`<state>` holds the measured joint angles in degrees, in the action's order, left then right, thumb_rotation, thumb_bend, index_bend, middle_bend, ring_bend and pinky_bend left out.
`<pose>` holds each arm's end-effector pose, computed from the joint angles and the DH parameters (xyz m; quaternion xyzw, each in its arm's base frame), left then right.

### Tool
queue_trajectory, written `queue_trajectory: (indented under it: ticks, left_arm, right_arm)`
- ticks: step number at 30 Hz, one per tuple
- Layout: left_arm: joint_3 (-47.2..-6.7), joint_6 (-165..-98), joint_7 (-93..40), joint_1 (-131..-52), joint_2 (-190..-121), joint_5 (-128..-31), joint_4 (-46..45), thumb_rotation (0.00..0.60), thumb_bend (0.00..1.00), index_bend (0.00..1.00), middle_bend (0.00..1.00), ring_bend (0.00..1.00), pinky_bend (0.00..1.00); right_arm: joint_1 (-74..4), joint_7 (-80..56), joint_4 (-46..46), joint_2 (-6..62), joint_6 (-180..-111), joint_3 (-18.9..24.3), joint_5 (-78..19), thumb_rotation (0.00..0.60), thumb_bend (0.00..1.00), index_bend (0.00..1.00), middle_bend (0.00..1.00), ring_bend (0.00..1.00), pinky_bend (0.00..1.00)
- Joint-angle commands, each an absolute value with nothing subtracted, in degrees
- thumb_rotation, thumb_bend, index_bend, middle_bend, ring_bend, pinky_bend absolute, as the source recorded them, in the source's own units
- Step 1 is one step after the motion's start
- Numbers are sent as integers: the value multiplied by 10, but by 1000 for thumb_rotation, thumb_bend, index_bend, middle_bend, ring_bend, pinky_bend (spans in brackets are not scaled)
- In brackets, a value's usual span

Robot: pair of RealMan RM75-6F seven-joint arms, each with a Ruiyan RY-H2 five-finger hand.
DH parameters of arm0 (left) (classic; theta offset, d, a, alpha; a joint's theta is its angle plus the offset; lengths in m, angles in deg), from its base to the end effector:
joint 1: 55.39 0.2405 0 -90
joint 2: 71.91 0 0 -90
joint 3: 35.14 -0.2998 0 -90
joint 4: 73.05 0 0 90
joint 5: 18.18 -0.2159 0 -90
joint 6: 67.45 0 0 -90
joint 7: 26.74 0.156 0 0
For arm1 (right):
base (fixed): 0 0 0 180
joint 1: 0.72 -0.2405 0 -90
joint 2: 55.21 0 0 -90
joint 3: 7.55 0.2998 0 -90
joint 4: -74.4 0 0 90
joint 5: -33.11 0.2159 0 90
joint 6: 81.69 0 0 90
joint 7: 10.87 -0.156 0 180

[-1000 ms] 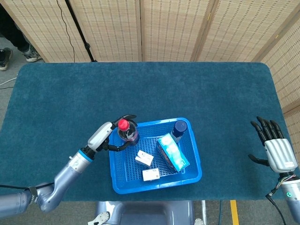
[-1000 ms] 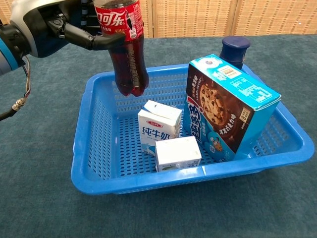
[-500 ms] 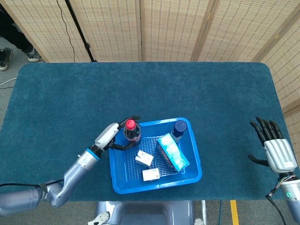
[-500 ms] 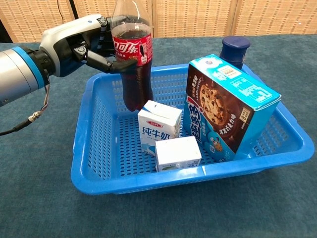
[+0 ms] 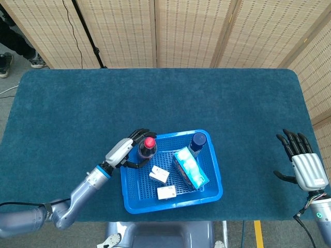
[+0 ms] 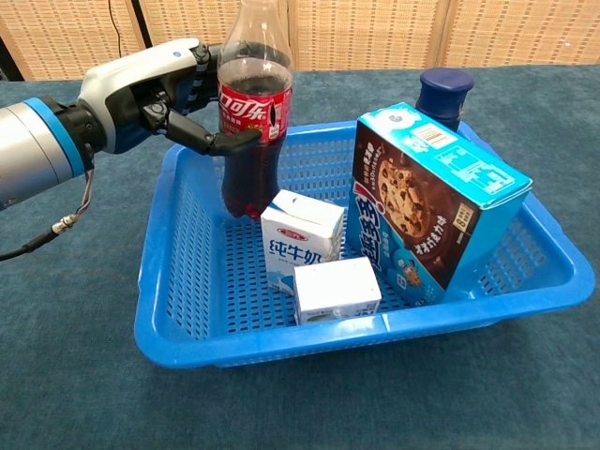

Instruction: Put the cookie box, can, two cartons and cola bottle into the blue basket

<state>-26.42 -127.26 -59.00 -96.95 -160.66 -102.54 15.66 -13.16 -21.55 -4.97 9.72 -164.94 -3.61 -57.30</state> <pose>-0.1260 0.3485 -0.0227 -0.6069 -0.5594 -0.5519 0.1192 -0.3564 -0.2531 0.1868 0.6405 -0.3295 0.4245 0.5487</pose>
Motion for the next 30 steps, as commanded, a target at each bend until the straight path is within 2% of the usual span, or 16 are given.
queue_trajectory:
  ticks: [1, 4, 9, 21, 30]
  left_arm:
    - [-269, -1274, -597, -969, -1602, -1034, 156, 600, 420, 185, 72, 2, 0]
    - [-274, -1267, -607, -972, -1593, -1041, 155, 600, 414, 113, 1, 0, 0]
    - [-278, -1268, -618, -973, -1587, -1050, 151, 600, 397, 4, 0, 0, 0]
    - [-287, -1250, -618, -978, -1569, -1046, 160, 600, 353, 0, 0, 0, 0]
    - [-279, -1300, -636, -958, -1534, -1061, 189, 600, 352, 0, 0, 0, 0]
  right_arm:
    - [-131, -216, -50, 97, -1650, -36, -574, 600, 0, 44, 0, 0, 0]
    - [-131, -217, -51, 96, -1650, -36, -574, 600, 0, 44, 0, 0, 0]
    - [-131, -218, -53, 96, -1651, -38, -578, 600, 0, 44, 0, 0, 0]
    - [-130, -220, -55, 94, -1655, -38, -579, 600, 0, 44, 0, 0, 0]
    - [-129, -223, -57, 92, -1657, -38, -581, 600, 0, 44, 0, 0, 0]
